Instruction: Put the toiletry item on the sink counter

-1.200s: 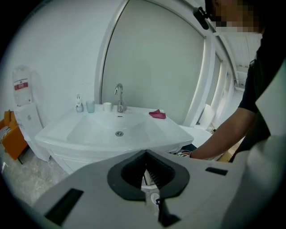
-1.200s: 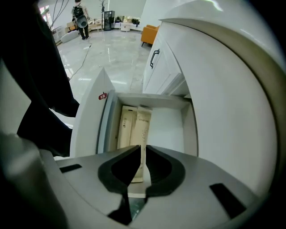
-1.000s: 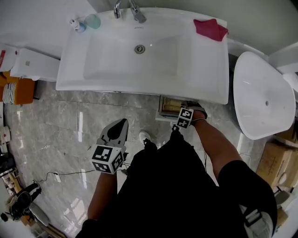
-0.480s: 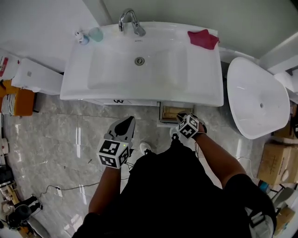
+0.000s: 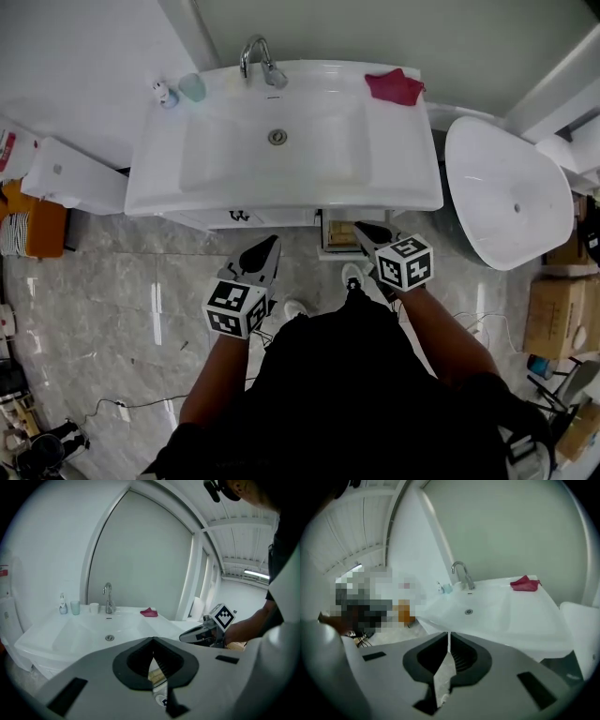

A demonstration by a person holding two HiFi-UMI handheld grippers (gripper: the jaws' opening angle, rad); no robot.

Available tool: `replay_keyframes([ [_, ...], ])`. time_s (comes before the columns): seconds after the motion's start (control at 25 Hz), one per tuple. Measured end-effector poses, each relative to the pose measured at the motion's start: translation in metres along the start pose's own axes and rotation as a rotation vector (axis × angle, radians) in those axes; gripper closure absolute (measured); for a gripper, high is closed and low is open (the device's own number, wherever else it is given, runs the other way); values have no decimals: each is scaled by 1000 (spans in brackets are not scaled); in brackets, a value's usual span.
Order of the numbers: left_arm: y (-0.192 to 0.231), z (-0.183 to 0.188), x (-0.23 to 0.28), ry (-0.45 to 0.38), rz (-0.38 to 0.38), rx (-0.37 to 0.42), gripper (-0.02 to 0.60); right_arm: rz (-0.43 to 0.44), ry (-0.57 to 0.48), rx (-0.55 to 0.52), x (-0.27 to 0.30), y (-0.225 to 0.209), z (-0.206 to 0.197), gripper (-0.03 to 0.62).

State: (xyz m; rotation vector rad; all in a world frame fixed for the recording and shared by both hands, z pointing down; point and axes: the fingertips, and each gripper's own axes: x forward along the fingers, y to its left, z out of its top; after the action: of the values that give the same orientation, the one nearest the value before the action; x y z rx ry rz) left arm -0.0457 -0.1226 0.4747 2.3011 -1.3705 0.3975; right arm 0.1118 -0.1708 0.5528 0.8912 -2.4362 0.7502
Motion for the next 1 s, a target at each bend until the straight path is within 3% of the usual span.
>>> replay_keyframes([
  [0.16, -4, 4, -11, -18, -34, 13, 577, -13, -132, 83, -30, 20, 21, 583],
  [0.4, -12, 6, -27, -34, -86, 49, 577, -39, -242, 108, -57, 56, 26, 585],
  [0.72, -20, -5, -45, -34, -133, 78, 577, -116, -311, 69, -81, 79, 20, 590],
  [1.0, -37, -2, -51, -53, -142, 88, 577, -109, -314, 45, -98, 81, 16, 590],
])
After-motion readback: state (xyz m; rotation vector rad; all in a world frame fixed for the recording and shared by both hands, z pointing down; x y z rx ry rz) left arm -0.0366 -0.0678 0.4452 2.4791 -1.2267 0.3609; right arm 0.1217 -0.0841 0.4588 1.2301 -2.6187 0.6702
